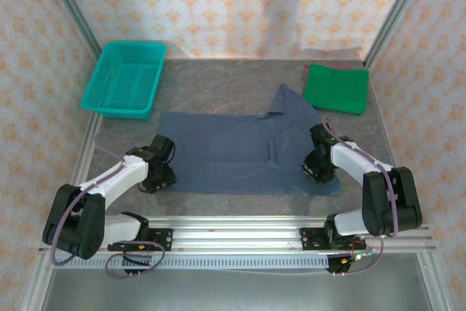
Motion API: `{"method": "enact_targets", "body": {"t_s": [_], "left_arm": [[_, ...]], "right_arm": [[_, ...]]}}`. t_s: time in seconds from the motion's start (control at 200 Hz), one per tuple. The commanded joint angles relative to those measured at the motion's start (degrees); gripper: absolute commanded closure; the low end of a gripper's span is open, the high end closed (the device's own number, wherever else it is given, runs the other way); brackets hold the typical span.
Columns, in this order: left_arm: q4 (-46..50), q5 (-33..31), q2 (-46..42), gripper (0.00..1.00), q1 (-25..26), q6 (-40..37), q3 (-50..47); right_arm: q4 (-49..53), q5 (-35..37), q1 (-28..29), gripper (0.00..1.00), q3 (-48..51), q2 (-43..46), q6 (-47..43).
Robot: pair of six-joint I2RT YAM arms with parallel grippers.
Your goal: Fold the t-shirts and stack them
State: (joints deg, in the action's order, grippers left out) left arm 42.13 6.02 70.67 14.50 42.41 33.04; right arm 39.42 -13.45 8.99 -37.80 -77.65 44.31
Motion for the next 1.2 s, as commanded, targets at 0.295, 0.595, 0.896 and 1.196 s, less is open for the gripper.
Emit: {"method": "enact_targets", "body": {"t_s": [0.295,0.595,0.896,1.196], "left_arm": [[11.0,0.0,-0.3,0.14,0.0,-6.0,28.6],[12.4,1.3,24.3,0.12,-6.2,-16.3,52.0],[10.1,3.2,31.6,0.16,-7.0,-17.0,58.0],[6.6,2.2,26.5,0.15,-7.3,-17.6,54.4]], "right_arm": [[5.3,-0.9,0.3,0.44,-13.1,9.5,-1.4],[0.9,-11.5,0.1,0.39,-39.8,-16.3,-12.2],[-0.2,-15.1,-0.1,0.55,-50.6,-35.2,-9.2],[-4.5,-14.1,-1.1,0.56,-48.9,-39.7,-5.9]]}}
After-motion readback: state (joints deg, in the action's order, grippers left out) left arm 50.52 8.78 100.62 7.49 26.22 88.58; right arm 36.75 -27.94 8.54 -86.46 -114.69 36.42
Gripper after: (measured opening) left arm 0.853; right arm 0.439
